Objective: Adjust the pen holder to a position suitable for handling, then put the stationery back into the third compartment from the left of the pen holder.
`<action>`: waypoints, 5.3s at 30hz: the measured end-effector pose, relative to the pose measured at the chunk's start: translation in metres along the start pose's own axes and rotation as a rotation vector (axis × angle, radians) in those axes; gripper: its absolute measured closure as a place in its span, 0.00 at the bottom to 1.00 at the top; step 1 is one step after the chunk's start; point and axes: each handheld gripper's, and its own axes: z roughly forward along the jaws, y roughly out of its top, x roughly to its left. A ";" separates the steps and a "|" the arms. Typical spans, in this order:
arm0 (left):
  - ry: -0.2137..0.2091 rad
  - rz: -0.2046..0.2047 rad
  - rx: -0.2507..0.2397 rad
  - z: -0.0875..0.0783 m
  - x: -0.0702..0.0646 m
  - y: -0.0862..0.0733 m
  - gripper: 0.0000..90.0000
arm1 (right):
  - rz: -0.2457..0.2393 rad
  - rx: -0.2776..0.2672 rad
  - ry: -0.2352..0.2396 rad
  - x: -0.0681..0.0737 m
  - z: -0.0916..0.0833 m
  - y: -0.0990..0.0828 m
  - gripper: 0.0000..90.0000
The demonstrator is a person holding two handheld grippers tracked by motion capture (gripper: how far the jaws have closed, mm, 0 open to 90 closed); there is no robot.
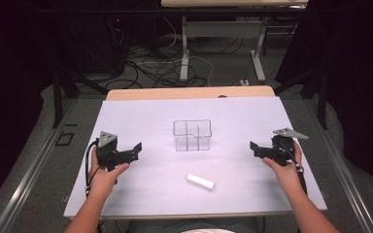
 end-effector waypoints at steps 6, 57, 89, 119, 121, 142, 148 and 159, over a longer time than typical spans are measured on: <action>-0.010 0.102 0.031 0.001 -0.013 0.001 0.00 | -0.010 -0.001 0.001 0.000 -0.001 0.000 0.00; -0.417 0.588 0.267 0.051 -0.111 0.037 0.36 | -0.029 0.053 0.054 0.006 0.002 -0.005 0.00; -0.572 0.981 0.437 0.065 -0.172 0.026 0.51 | -0.022 0.067 0.070 0.006 0.005 -0.007 0.02; -0.626 1.140 0.483 0.066 -0.206 0.007 0.57 | -0.023 0.091 0.085 0.007 0.008 -0.009 0.05; -0.624 1.150 0.482 0.068 -0.207 0.007 0.57 | -0.020 0.090 0.086 0.007 0.009 -0.008 0.05; -0.643 1.274 0.548 0.073 -0.217 -0.008 0.67 | -0.022 0.112 0.096 0.009 0.011 -0.011 0.07; -0.642 1.298 0.546 0.073 -0.217 -0.009 0.71 | -0.018 0.113 0.099 0.008 0.011 -0.011 0.08; -0.644 1.350 0.531 0.070 -0.218 -0.011 0.76 | -0.015 0.114 0.102 0.009 0.011 -0.011 0.08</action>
